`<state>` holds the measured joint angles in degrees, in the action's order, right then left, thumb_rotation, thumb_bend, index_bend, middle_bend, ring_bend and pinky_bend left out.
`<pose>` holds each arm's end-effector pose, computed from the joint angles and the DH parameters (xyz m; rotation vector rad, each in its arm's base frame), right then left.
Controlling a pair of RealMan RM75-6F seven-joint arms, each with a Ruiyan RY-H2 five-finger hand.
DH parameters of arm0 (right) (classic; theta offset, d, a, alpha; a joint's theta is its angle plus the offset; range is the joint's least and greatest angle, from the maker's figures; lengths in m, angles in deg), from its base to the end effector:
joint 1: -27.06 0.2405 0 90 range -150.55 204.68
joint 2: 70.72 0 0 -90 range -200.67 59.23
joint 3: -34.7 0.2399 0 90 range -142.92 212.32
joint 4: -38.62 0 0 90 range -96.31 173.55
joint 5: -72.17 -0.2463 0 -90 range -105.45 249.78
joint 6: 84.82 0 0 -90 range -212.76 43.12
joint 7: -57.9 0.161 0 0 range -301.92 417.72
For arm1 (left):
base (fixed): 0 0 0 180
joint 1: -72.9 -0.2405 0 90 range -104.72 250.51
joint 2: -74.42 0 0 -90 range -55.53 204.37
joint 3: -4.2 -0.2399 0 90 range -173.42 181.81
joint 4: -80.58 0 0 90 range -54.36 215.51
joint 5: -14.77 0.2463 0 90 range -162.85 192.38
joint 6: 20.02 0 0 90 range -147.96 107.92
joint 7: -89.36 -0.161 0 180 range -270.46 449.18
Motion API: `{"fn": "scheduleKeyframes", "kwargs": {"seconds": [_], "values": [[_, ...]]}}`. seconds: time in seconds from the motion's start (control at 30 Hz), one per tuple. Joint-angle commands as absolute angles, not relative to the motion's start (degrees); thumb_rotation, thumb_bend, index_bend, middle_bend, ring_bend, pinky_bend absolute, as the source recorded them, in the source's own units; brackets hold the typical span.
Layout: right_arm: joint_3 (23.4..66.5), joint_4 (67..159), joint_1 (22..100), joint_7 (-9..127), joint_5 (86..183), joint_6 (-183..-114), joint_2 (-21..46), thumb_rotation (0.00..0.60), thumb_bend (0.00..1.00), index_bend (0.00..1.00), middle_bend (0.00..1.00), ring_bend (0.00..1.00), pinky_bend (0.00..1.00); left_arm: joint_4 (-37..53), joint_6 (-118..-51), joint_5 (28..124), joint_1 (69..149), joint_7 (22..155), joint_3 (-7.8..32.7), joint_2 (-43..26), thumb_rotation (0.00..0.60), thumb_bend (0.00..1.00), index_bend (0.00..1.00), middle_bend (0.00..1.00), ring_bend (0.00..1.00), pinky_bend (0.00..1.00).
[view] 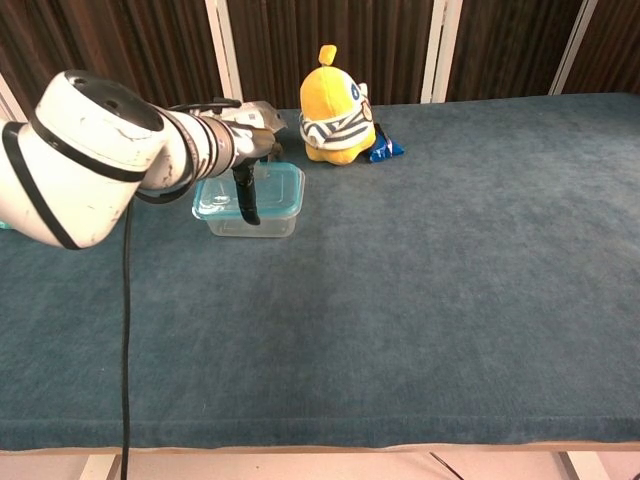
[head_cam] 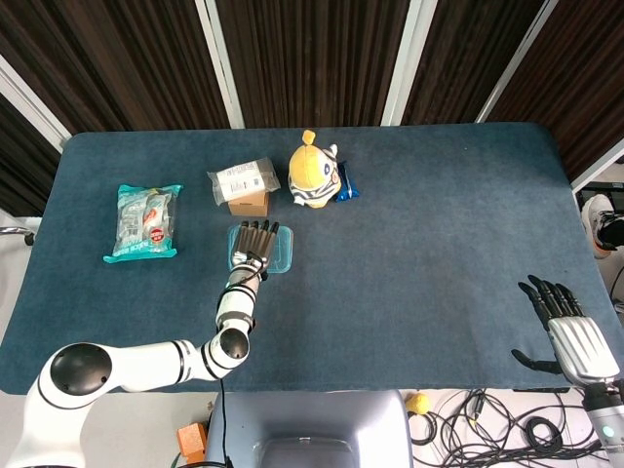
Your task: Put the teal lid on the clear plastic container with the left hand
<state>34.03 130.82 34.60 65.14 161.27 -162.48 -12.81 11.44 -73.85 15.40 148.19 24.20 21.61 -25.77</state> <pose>-0.3230 -0.1981 0.1243 1.5364 -1.0087 0.8385 -0.0288 0.4363 -0.1006 -1.8099 -0.8985 -0.3840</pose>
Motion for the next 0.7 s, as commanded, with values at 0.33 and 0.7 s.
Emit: {"fn": "scheduleKeyframes", "kwargs": {"seconds": [0.33,0.7], "values": [[33.95,130.52,34.49,65.67,161.56,-162.74,-12.89,0.600,0.11,0.00,0.00,0.00,0.00,12.02,-73.89,19.09,147.52,26.76,21.43,-26.30,0.600,0.28,0.00,0.06,0.06,0.08],[33.96,130.49,34.39,65.82,161.58,-162.90,-12.98,0.600,0.11,0.00,0.00,0.00,0.00,11.38,-73.82,20.17,147.28,27.59,21.43,-25.92,0.600,0.26,0.00,0.03,0.02,0.06]]}}
